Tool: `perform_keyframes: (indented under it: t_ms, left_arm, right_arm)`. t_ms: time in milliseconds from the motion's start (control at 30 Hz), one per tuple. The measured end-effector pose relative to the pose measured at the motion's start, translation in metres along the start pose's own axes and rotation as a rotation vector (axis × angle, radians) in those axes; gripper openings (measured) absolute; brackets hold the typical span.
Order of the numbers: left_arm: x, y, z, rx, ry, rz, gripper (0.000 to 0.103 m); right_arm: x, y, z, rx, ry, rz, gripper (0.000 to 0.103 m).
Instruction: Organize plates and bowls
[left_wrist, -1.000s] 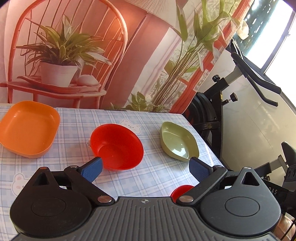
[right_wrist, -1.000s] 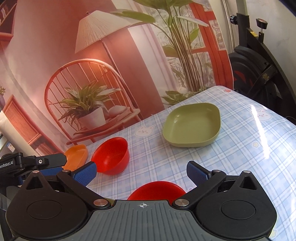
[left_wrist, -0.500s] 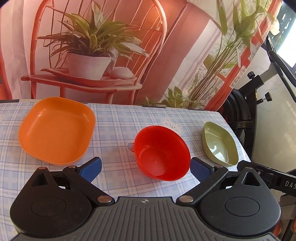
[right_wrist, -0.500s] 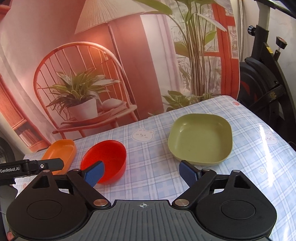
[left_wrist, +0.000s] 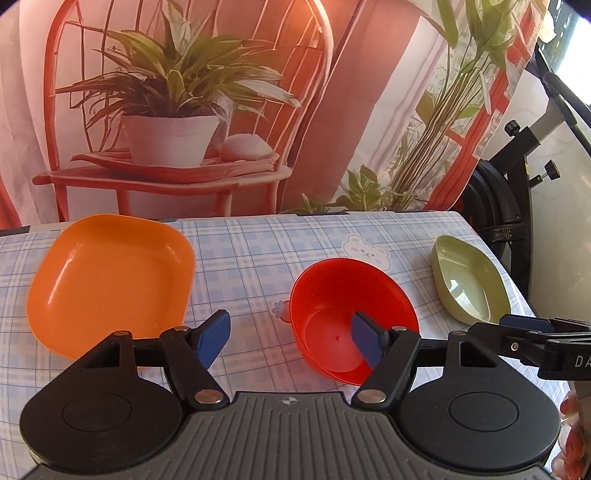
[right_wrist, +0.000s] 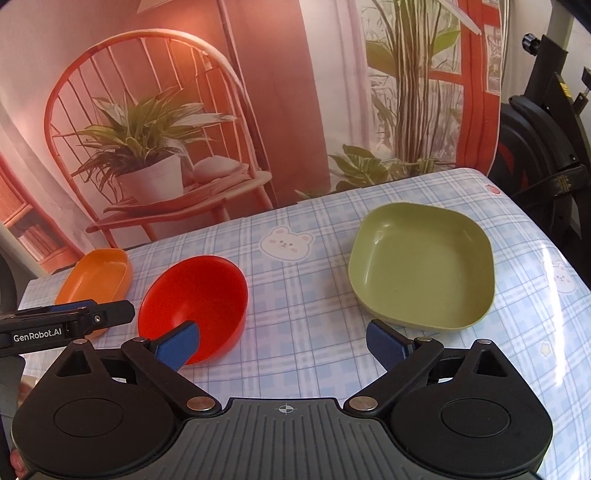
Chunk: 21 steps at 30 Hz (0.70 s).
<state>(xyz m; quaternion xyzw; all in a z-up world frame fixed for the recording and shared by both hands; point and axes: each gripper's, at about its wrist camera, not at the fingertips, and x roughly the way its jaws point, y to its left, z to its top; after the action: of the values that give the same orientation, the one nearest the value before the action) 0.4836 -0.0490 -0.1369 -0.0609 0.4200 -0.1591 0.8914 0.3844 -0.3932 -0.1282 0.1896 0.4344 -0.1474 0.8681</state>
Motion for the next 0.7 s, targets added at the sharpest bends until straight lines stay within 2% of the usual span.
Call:
perform_keyframes:
  t_ms: [33, 100, 233, 367, 433, 567, 700]
  left_arm:
    - [0.002, 0.001, 0.001, -0.002, 0.001, -0.002, 0.069]
    - [0.006, 0.001, 0.002, -0.002, 0.007, -0.008, 0.066]
    - [0.012, 0.000, 0.003, -0.001, 0.009, -0.023, 0.065]
    - [0.019, -0.003, 0.001, 0.014, 0.016, -0.029, 0.061]
    - [0.023, -0.003, 0.000, 0.012, 0.023, -0.034, 0.057]
    - [0.029, -0.002, -0.003, 0.013, 0.033, -0.041, 0.054]
    - [0.033, -0.002, -0.006, 0.021, 0.044, -0.055, 0.036]
  right_arm:
    - [0.004, 0.001, 0.001, 0.000, 0.008, 0.003, 0.079]
    - [0.012, 0.004, 0.002, -0.018, 0.025, -0.018, 0.064]
    - [0.023, 0.007, 0.004, -0.020, 0.027, 0.012, 0.048]
    - [0.032, 0.013, 0.007, -0.026, 0.026, 0.027, 0.042]
    - [0.037, 0.015, 0.008, -0.031, 0.031, 0.024, 0.036]
    - [0.045, 0.017, 0.009, -0.027, 0.045, 0.035, 0.034]
    - [0.052, 0.020, 0.009, -0.034, 0.065, 0.037, 0.031]
